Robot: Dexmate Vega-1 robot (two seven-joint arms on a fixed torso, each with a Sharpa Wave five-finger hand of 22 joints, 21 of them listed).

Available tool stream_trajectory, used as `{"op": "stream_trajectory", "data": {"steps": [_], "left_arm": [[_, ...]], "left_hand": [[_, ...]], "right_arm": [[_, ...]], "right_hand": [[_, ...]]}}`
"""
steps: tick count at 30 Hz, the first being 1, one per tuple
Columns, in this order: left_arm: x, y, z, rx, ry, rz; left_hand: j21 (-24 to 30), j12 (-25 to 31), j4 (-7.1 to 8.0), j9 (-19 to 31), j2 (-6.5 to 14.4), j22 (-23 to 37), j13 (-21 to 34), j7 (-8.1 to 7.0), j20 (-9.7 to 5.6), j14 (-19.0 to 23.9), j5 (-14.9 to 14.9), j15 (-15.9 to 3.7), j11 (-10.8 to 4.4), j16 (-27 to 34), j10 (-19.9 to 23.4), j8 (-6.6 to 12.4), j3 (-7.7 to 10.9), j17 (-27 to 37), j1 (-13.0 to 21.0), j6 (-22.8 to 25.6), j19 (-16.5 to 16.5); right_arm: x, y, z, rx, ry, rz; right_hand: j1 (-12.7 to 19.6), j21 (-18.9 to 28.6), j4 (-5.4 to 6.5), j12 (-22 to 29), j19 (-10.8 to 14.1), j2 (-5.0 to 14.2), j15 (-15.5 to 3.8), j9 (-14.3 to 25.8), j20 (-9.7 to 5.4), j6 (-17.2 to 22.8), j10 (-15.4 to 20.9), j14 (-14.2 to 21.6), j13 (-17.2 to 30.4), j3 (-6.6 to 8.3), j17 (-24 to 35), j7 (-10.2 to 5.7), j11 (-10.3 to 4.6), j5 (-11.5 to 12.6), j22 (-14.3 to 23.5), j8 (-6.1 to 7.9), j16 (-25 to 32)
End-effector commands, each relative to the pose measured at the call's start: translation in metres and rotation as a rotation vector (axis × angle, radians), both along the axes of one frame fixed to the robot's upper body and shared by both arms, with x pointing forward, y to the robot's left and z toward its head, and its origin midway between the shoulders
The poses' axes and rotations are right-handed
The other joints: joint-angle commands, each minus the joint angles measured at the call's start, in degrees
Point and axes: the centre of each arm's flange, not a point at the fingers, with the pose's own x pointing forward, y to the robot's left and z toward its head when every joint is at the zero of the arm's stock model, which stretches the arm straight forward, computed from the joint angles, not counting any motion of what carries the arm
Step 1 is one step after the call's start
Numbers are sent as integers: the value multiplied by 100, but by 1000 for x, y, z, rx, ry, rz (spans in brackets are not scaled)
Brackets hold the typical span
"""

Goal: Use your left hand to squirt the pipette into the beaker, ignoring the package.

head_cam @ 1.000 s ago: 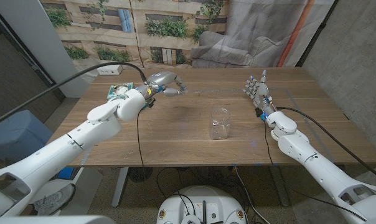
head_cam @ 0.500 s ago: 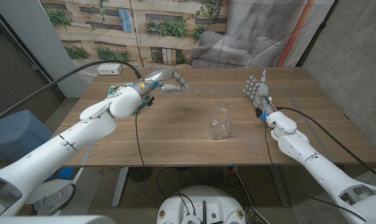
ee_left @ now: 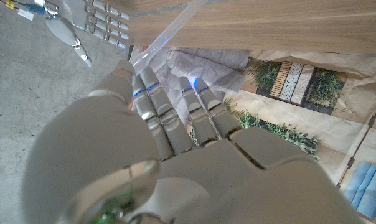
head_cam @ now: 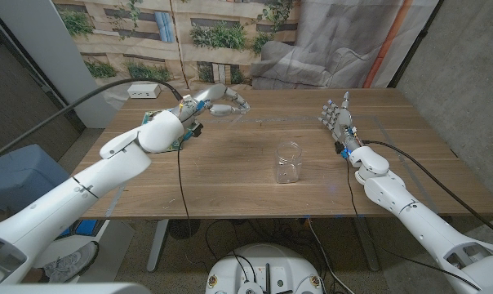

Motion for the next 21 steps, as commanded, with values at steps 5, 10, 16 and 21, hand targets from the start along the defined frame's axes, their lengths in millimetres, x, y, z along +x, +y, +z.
{"op": "stream_trajectory", "data": {"steps": [5, 10, 16, 21], "left_arm": [[-2, -7, 2, -166, 33, -124], [-2, -12, 0, -188, 78, -166], [-2, -17, -2, -204, 136, -204], [-3, -21, -4, -216, 172, -231]], "left_hand": [[16, -9, -5, 23, 19, 35, 36, 36, -78, 41, 10, -731, 17, -13, 19, 10, 15, 9, -48, 51, 58], [16, -12, -2, 23, 6, 37, 36, 36, -77, 42, 7, -722, 20, -16, 16, 8, 7, 8, -71, 53, 60], [5, -35, 0, 23, -21, 40, 35, 47, -61, 40, 3, -715, 23, -28, -47, -20, -2, 4, -114, -7, 35], [0, -54, -6, 23, -50, 43, 34, 77, -53, -4, 2, -699, 18, -42, -90, -39, -8, -2, -140, -53, 22]], "right_arm": [[0, 0, 0, 0, -1, 0], [0, 0, 0, 0, -1, 0], [0, 0, 0, 0, -1, 0], [0, 0, 0, 0, -1, 0]], "right_hand": [[1, -27, -5, 9, 29, 338, -482, 12, 14, 4, -36, -38, 16, -41, 24, -48, 4, 25, 25, 36, 35], [1, -28, -6, 25, 30, 333, -472, 11, 15, 5, 12, -45, 13, -43, 24, -51, -8, 25, 26, 37, 33], [1, -29, -6, 45, 29, 332, -463, 11, 11, 4, 59, -57, 14, -44, 24, -47, -27, 24, 26, 37, 29], [0, -28, -4, 31, 34, 332, -482, 11, 11, 4, 19, -48, 13, -45, 24, -46, -19, 22, 26, 36, 32]]}}
